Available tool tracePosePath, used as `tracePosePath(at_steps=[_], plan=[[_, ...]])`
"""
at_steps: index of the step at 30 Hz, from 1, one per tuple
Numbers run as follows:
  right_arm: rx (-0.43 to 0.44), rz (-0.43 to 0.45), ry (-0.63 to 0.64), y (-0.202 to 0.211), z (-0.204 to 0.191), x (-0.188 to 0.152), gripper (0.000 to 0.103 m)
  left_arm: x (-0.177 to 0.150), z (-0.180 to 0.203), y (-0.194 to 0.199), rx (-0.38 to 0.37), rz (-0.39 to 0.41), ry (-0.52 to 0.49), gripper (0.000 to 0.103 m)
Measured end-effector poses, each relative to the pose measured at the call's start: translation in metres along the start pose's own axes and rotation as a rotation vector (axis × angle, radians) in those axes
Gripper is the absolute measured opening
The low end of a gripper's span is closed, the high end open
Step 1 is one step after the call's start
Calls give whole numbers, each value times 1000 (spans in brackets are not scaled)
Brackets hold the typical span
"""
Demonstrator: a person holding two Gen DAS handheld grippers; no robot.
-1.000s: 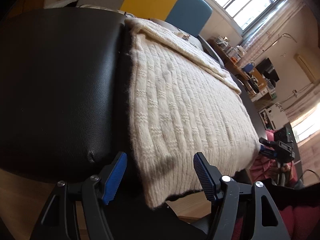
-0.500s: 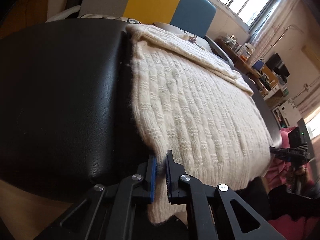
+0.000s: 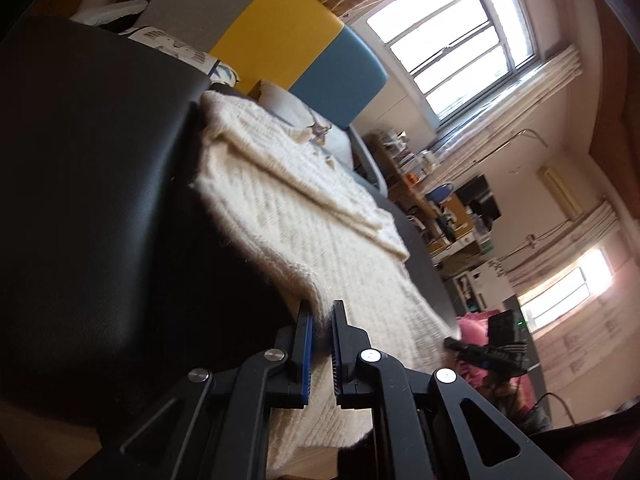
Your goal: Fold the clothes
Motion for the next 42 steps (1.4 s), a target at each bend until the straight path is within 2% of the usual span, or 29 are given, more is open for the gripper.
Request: tracePosePath(at_steps=[4, 9, 16, 21, 24, 29, 33, 37, 40, 42], plan=[[51, 57, -14, 3, -7, 19, 8, 17, 7, 0, -68, 18, 25, 8], [101, 119, -33, 1, -7, 52, 8, 43, 11, -7, -117, 36, 47, 8], [117, 156, -68, -12, 17, 109, 8, 105, 25, -34, -175, 72, 40, 8], [99, 173, -146, -35, 58, 158, 8, 156, 28, -74, -157, 85, 38, 8], [55, 165, -234, -54, 91, 178, 8, 184, 17, -104, -128, 75, 77, 8], [-6, 129, -337, -81, 133, 192, 8, 215, -20, -155, -26, 51, 166, 8], [-7, 115, -342, -88, 138, 192, 8, 223, -41, -176, 0, 36, 213, 8], [50, 184, -308, -69, 122, 199, 8, 223, -35, -167, -54, 50, 208, 8], [79, 297, -276, -43, 111, 209, 8, 226, -22, -148, -127, 88, 187, 8], [73, 372, -330, -34, 123, 216, 8, 234, -14, -140, -184, 109, 194, 8]])
Point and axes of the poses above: each gripper's, at about its wrist camera, not at the fingertips, and y roughly against the way its jaws point, z to its right, x to its top, the point moved 1 cm from there along -y, roughly the way its jaws point, and after that the axes turned 9 degrees about y, right-handed, at the moved point
